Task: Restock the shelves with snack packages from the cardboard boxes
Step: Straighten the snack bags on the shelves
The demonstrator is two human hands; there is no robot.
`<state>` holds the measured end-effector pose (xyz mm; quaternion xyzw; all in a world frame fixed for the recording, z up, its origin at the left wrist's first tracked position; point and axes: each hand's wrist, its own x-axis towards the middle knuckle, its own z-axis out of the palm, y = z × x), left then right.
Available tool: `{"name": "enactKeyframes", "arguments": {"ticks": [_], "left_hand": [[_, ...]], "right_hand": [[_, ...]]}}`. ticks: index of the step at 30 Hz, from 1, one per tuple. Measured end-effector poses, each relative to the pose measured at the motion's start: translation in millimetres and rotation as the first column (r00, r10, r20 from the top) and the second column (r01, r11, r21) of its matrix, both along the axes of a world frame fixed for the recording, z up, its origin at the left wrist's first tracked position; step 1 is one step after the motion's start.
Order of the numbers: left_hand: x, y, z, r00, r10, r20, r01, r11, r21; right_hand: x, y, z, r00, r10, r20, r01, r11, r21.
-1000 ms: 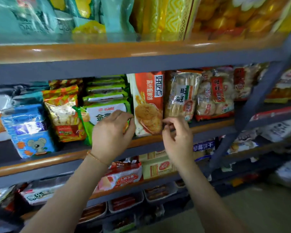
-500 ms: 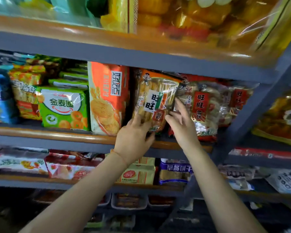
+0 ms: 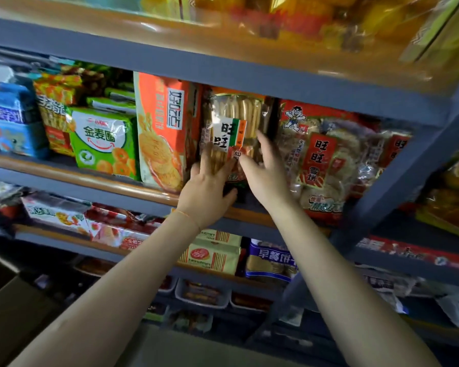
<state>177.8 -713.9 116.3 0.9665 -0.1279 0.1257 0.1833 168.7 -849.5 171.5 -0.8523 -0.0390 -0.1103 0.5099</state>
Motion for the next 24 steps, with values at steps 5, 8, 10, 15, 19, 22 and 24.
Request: {"name": "enactKeyframes", "arguments": {"ticks": [5,8,10,15,19,22,24], "left_hand": [[-2.9,-2.9,-6.5,0.997,0.053,0.059,-0.052,0.999,-0.012],[2.5,-3.9,-7.8,0.999,0.038,0.004,-0.038,0.999,-0.038],[9.6,-6.3,-5.8,1.000,0.008,-0.018,-0.009,0.999,-0.053],[24.7,-8.1,-1.0,0.991,-0.025,-0.133,0.019,0.999,-0.046],[14.4,-6.0,-2.7,0.997,-0.030,-0.066,0.026,0.998,-0.064],[6.8,-7.7,1.7,1.000,-0.022,0.021,0.024,0.989,-0.147],[7.3,-8.0,5.9,0.999,-0.003,0.040,0.010,0.982,-0.186]], "right_hand": [[-11.8,-1.6,-22.9,0.996,0.050,-0.073,-0.050,0.999,0.006],[-11.6,1.5,-24.3,0.990,0.071,-0.123,-0.066,0.997,0.038],[-6.8,2.7,-16.8,0.988,0.061,-0.140,-0.051,0.996,0.076],[0.3,1.2,-4.8,0.987,0.048,-0.156,-0.024,0.988,0.152],[-6.5,2.9,-16.4,0.991,0.039,-0.125,-0.016,0.984,0.179],[-5.3,5.5,-20.8,0.997,-0.004,-0.072,0.018,0.981,0.192],[-1.6,8.8,-19.6,0.998,-0.050,-0.045,0.058,0.978,0.203]]}}
